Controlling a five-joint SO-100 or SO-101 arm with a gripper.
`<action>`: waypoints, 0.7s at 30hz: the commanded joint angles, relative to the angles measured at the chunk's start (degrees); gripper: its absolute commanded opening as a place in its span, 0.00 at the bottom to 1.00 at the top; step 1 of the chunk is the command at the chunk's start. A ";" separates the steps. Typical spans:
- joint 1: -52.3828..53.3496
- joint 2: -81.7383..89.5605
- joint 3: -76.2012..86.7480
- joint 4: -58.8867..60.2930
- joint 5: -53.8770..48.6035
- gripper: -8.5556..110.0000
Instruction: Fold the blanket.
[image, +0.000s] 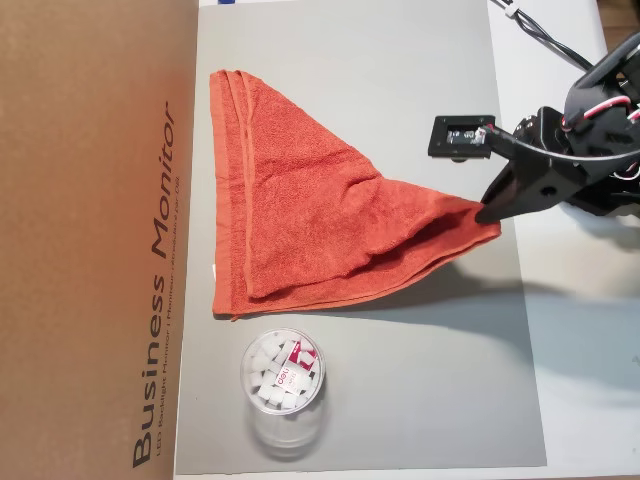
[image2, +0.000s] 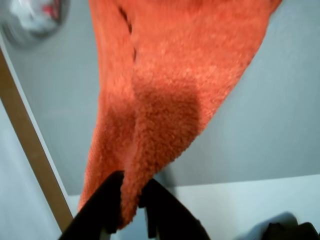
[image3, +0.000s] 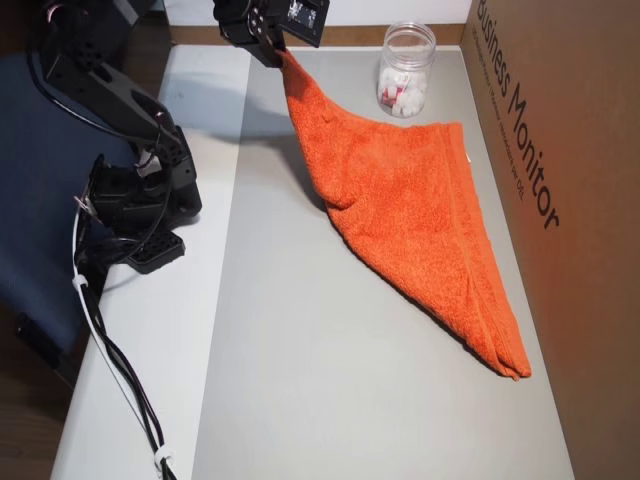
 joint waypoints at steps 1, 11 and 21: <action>3.25 0.44 -4.31 -0.62 -2.72 0.07; 14.94 0.35 -5.63 -7.82 -11.25 0.07; 26.54 -9.58 -15.91 -15.91 -17.05 0.07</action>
